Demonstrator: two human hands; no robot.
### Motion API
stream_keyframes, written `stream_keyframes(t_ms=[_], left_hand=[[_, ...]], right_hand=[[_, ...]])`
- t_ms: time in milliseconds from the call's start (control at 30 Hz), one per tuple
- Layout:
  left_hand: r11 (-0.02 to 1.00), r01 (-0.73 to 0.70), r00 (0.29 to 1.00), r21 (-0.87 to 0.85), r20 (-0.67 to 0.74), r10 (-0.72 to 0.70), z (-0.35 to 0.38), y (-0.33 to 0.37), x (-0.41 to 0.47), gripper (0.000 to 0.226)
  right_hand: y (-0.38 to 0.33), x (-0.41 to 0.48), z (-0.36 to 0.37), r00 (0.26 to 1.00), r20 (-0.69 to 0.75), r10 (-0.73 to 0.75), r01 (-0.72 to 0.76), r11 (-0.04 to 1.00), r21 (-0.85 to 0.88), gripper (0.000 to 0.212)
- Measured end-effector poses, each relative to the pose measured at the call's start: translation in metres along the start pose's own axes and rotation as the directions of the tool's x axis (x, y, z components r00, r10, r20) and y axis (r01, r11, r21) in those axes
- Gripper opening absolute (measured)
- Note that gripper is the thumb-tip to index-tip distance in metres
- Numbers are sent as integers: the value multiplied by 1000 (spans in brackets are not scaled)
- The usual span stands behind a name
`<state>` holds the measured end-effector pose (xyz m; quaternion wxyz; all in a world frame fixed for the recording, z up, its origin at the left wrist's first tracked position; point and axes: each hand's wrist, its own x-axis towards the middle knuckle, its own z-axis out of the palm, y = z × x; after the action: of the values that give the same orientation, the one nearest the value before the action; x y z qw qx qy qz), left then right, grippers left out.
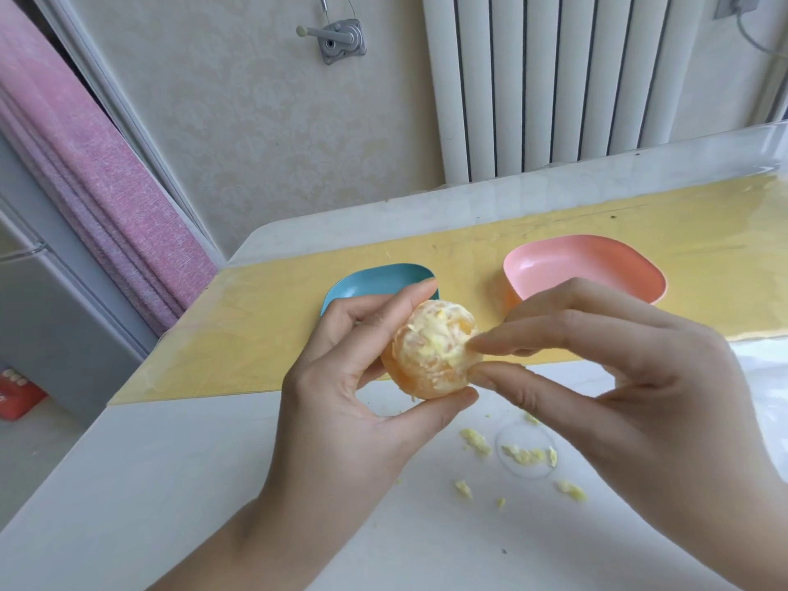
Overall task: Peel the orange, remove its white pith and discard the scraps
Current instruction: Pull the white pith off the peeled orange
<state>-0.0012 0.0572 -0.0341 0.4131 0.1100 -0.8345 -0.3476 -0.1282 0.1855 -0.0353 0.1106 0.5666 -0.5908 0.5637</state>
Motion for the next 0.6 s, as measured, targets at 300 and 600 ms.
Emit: stream_keyframes(t_ms=[300,600], left_hand=[[893,-283,948,350,-38,315,-2,-1,2,62],[881,-315,940,352,-11,341,-3,-1,0,61]], right_hand=[[-2,-1,2,987,16,162,-160,953,258,10],[2,6,-4,988,131,83,-105,979,175,12]])
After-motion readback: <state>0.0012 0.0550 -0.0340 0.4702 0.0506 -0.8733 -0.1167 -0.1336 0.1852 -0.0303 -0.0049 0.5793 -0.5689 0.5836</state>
